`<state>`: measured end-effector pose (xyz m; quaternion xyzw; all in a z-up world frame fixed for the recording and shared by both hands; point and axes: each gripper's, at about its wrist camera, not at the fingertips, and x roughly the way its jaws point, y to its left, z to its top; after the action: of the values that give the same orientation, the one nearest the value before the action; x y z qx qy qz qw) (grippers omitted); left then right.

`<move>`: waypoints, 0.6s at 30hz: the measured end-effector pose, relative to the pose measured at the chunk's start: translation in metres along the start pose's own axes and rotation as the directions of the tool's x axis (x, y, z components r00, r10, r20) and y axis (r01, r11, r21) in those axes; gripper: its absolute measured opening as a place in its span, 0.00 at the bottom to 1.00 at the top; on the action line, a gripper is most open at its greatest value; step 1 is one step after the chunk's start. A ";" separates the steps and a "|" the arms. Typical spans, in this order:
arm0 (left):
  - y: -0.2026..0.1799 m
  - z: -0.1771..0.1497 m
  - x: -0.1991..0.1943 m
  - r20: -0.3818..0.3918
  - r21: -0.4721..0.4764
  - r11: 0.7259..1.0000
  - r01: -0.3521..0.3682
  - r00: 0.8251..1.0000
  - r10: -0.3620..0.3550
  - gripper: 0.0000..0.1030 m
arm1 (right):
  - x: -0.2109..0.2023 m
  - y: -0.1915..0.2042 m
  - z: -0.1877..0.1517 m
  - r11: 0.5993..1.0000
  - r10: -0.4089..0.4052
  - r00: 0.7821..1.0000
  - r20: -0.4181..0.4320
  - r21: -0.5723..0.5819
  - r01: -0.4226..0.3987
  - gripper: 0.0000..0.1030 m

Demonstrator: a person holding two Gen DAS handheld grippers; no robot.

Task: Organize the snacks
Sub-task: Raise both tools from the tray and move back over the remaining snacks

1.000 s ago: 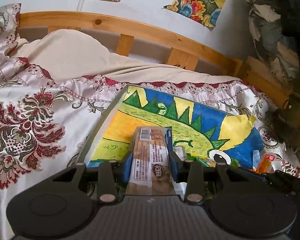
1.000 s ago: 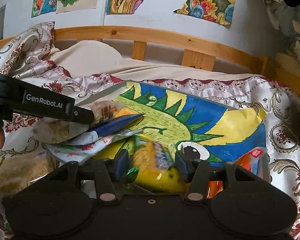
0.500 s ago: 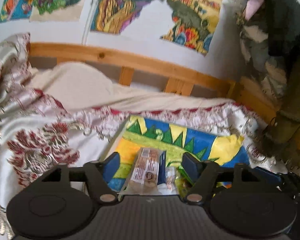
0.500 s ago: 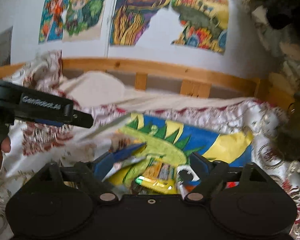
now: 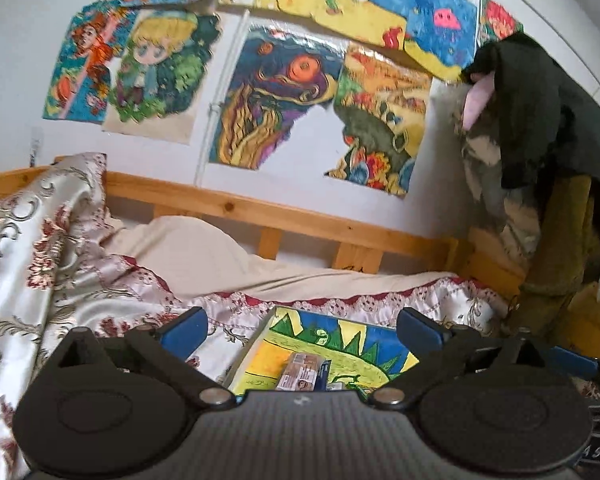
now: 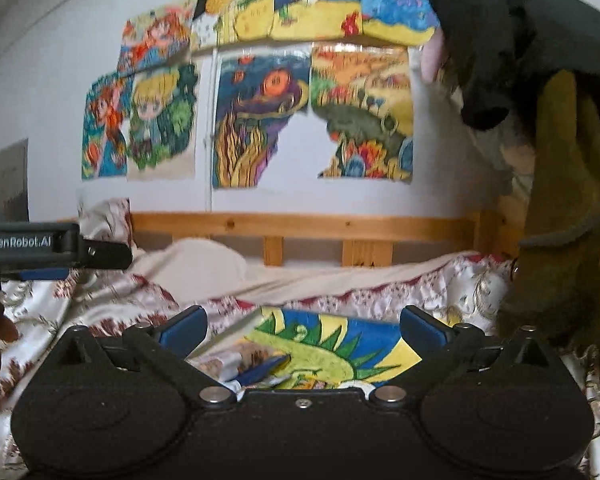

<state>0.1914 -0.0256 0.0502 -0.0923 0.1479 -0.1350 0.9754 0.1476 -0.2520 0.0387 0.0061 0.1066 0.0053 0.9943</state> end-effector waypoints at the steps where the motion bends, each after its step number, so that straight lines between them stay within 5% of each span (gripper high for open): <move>1: 0.000 -0.001 -0.006 0.005 -0.004 1.000 -0.006 1.000 0.006 0.99 | -0.007 0.001 0.001 1.000 -0.002 1.000 0.009 0.002 0.002 0.99; 18: 0.003 -0.031 -0.104 0.003 0.038 0.997 -0.070 0.998 0.070 1.00 | -0.110 0.020 -0.011 0.999 0.033 0.999 0.036 0.018 -0.033 0.99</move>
<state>0.0871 0.0033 0.0479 -0.0687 0.1478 -0.1034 0.9812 0.0374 -0.2328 0.0515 0.0170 0.0887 0.0207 0.9957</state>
